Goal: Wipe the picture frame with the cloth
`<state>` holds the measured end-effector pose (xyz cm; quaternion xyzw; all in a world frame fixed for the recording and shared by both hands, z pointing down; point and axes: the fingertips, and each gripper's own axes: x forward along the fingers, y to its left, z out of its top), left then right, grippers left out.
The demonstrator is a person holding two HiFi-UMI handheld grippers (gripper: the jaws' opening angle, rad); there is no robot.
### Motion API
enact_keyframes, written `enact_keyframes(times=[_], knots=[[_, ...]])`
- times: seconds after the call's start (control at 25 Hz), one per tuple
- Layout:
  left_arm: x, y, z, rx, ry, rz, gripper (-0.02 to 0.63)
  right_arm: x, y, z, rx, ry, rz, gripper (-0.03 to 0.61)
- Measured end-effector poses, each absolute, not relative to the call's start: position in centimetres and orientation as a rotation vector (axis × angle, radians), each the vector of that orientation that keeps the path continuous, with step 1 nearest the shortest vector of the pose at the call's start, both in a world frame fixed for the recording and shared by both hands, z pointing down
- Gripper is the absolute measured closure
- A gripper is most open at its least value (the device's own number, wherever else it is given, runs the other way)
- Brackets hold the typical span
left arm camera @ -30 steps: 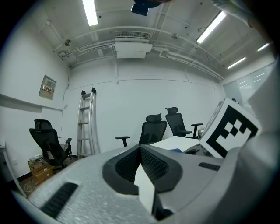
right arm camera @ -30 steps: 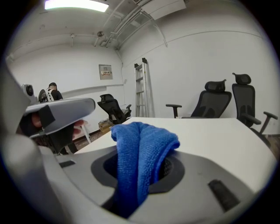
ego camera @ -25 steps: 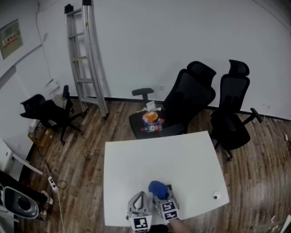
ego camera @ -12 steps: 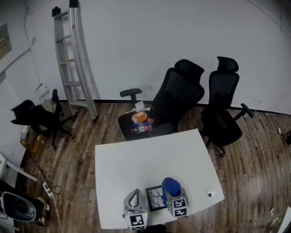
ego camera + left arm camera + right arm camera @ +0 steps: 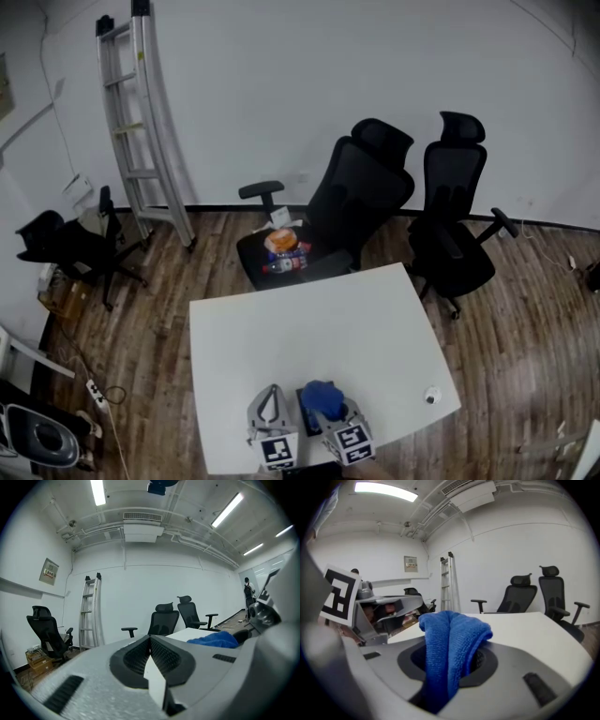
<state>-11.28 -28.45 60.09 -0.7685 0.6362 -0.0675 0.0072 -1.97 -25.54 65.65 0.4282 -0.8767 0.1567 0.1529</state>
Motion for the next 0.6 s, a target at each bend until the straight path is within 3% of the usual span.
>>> enact_keyframes(times=[0.28, 0.6], knots=[[-11.8, -27.9, 59.9, -2.394, 2.012, -0.197, 0.611, -6.2, -23.0, 67.8, 1.046, -2.527, 0.481, 0.451], [-11.7, -27.4, 60.3, -2.41, 2.005, -0.216, 0.611, 0.3, -24.3, 68.1, 1.256, -2.422, 0.524, 0.451]])
